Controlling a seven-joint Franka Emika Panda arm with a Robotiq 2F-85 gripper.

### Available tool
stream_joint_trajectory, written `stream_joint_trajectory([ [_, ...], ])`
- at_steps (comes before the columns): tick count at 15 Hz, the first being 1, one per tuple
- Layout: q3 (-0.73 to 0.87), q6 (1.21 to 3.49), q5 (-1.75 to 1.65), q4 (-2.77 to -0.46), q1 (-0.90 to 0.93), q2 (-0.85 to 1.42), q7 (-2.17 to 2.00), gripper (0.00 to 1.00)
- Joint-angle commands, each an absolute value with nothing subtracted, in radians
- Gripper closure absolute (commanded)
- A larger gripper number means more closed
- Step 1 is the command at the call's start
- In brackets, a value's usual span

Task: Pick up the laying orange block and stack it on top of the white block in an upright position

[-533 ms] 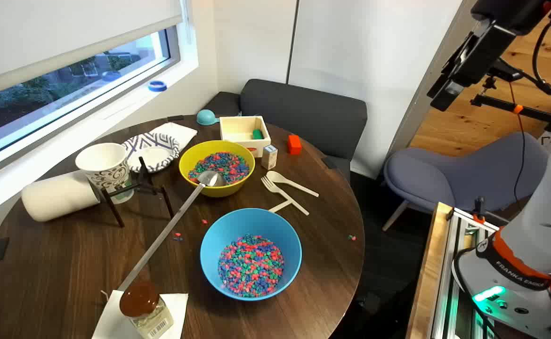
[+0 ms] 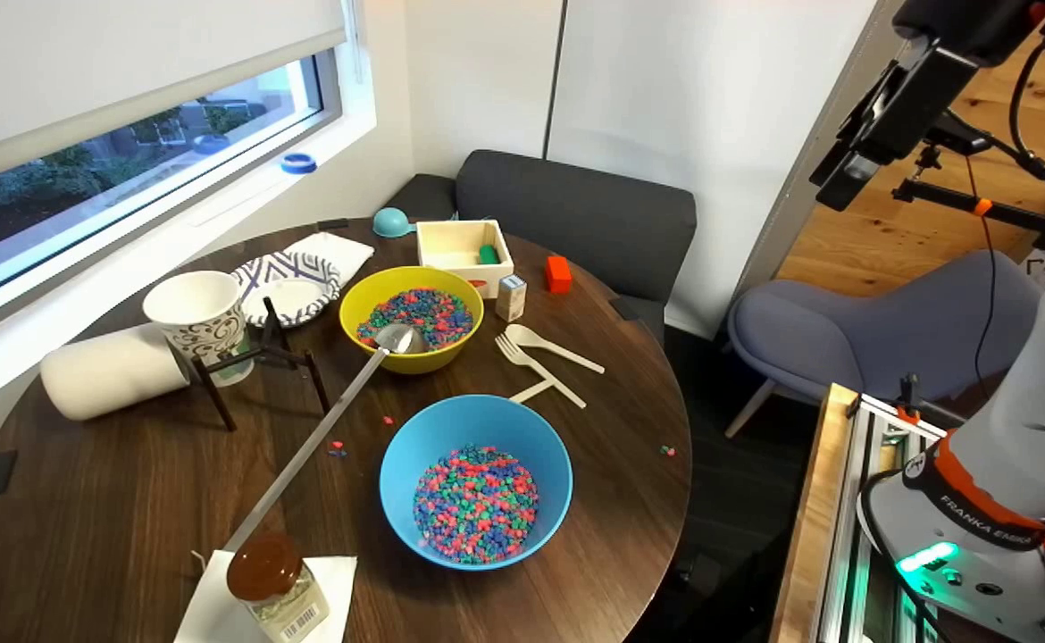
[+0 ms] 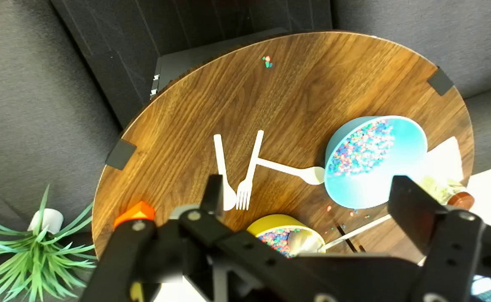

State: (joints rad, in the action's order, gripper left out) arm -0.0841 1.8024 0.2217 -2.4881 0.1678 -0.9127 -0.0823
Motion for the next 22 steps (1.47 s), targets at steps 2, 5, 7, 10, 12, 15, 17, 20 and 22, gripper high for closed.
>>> stream_joint_trajectory([
  [2,-0.013,1.792,0.304,-2.482,0.141,-0.853,-0.064,0.0],
  [5,0.039,1.8,0.33,-2.494,0.09,-0.774,-0.07,0.0],
  [7,0.083,1.797,0.357,-2.482,0.071,-0.68,-0.054,0.0],
  [10,0.104,1.792,0.389,-2.428,0.032,-0.51,-0.086,0.0],
  [12,0.109,1.791,0.406,-2.384,0.005,-0.395,-0.111,0.0],
  [15,0.126,1.756,0.443,-2.292,-0.029,-0.231,-0.143,0.0],
  [17,0.133,1.749,0.464,-2.229,-0.053,-0.119,-0.172,0.0],
  [20,0.138,1.73,0.501,-2.128,-0.082,0.031,-0.238,0.0],
  [22,0.142,1.691,0.533,-2.058,-0.101,0.118,-0.282,0.0],
])
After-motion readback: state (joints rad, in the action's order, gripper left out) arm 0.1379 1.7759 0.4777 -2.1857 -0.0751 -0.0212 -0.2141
